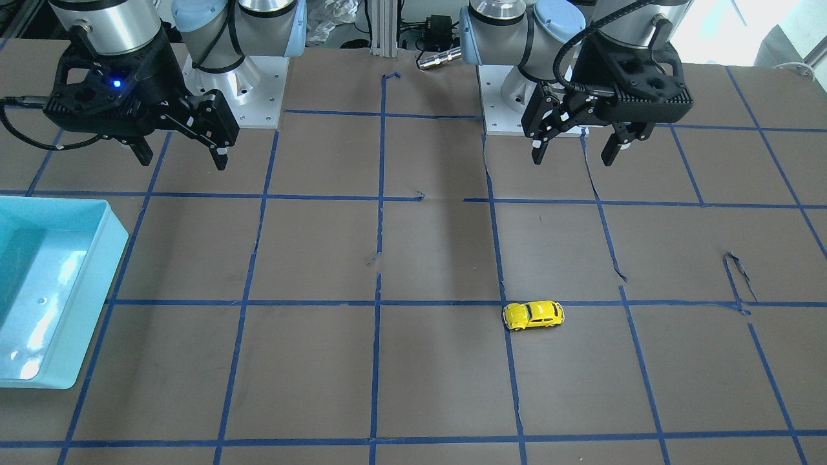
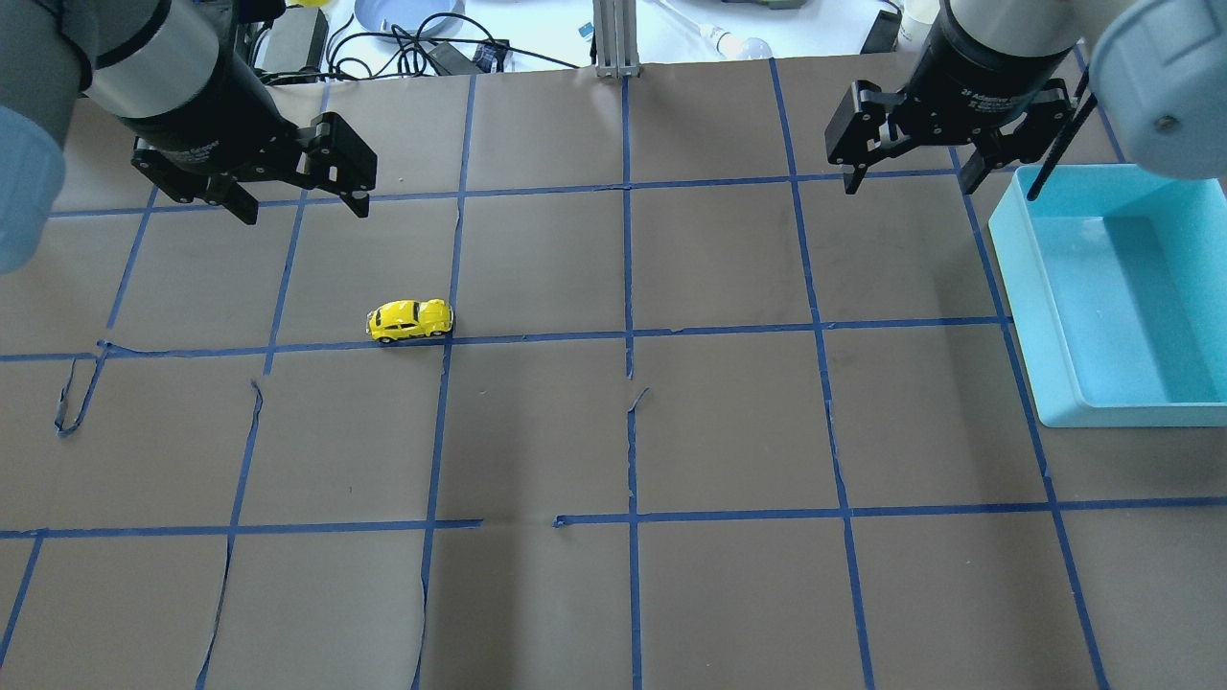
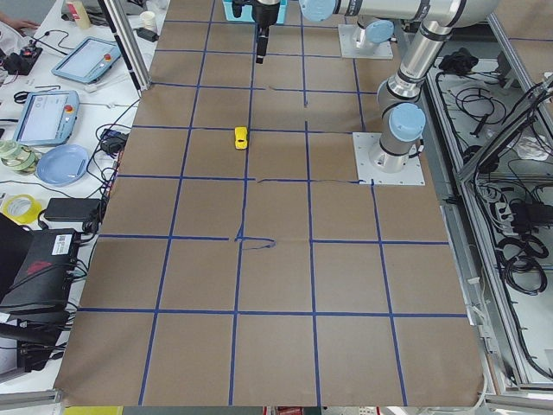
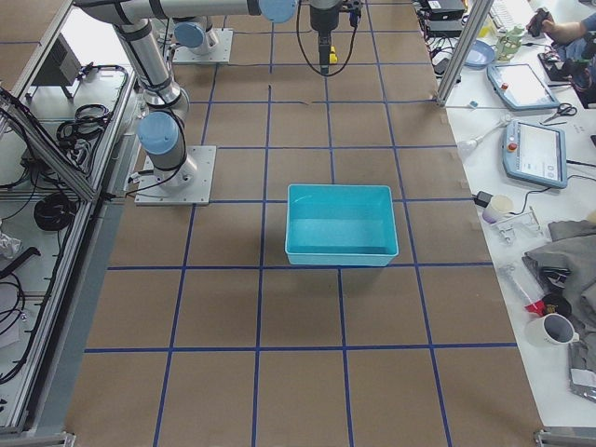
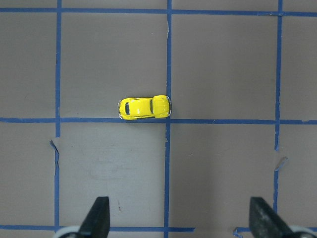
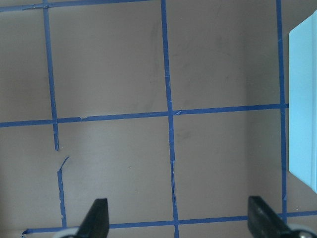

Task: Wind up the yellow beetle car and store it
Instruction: 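Lower the left gripper onto the yellow beetle car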

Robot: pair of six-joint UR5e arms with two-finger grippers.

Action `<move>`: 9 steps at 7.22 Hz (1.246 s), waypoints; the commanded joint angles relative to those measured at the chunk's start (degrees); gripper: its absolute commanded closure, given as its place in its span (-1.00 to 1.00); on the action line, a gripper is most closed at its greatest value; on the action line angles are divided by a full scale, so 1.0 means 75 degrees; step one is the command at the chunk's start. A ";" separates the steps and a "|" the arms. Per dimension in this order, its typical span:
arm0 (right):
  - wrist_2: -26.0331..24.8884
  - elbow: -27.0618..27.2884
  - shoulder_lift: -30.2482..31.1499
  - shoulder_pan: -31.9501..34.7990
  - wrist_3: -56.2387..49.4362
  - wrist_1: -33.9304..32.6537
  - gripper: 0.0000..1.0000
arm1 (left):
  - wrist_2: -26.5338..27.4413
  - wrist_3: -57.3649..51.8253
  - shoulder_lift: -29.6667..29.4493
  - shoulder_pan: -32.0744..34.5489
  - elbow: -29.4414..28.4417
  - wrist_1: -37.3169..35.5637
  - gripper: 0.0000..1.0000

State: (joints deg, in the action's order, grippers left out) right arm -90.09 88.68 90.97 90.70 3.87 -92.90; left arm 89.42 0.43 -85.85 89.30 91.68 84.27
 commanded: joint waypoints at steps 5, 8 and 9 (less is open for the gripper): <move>0.0000 0.0000 0.0000 0.0000 0.0000 0.0000 -1.00 | -0.0005 -0.3627 -0.0481 -0.0692 0.0805 0.0132 -1.00; 0.0000 0.0000 0.0000 0.0000 0.0000 0.0000 -1.00 | 0.0007 -0.6283 -0.1452 -0.0821 0.1754 -0.2165 -1.00; 0.0000 0.0000 0.0000 0.0000 0.0000 0.0000 -1.00 | -0.0016 -0.7417 -0.1816 -0.0833 0.1861 -0.2723 -1.00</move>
State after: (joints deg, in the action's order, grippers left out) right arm -90.09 88.68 90.97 90.70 3.87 -92.92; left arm 89.42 -45.61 -96.21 83.20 104.03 70.46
